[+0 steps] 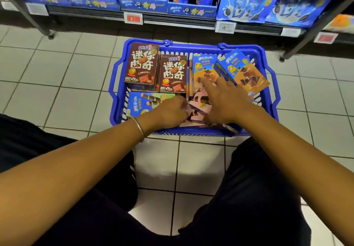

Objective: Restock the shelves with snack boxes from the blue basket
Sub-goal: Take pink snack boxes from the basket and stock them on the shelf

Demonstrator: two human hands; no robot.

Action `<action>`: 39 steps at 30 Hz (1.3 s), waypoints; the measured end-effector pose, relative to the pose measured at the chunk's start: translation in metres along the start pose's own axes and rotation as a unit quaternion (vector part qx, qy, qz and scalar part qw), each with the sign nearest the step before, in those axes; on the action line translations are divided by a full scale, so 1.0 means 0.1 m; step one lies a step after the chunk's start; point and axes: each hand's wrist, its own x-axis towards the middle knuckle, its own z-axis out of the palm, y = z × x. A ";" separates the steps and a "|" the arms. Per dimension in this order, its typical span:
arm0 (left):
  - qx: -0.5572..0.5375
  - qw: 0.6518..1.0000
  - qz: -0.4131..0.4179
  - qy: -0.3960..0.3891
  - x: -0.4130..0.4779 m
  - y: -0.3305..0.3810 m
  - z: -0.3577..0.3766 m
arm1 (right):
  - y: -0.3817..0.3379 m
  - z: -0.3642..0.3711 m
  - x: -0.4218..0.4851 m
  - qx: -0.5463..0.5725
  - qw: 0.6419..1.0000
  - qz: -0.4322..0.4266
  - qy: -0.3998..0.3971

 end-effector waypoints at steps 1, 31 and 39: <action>0.008 1.000 -0.010 -0.008 0.03 0.02 0.05 | 0.06 0.01 -0.04 0.003 1.000 -0.003 0.011; -0.474 0.868 -0.148 -0.020 0.28 0.45 0.28 | 0.60 -0.16 -0.37 0.129 0.987 0.005 0.099; -0.452 0.879 -0.149 -0.018 0.35 0.43 0.40 | 0.66 0.25 -0.52 0.523 0.802 0.229 0.174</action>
